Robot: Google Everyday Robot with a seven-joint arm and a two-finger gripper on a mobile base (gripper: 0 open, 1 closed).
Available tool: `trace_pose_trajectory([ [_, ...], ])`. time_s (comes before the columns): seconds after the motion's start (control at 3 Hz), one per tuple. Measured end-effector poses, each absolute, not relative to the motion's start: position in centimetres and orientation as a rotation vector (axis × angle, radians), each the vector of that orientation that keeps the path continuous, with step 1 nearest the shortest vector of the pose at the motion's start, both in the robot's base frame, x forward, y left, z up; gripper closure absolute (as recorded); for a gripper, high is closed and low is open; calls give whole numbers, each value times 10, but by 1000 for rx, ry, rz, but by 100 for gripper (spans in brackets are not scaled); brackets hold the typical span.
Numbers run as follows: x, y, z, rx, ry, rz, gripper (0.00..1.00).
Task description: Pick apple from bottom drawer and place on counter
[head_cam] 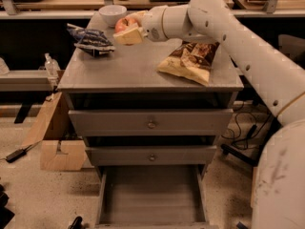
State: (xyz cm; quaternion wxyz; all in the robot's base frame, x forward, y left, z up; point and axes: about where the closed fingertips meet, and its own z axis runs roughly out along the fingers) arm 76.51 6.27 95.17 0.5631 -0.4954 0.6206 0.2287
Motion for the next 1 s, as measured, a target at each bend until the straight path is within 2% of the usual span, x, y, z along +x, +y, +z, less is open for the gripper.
trace_pose_trajectory([
  [1.0,851,-21,846,-957,1692,520,100],
])
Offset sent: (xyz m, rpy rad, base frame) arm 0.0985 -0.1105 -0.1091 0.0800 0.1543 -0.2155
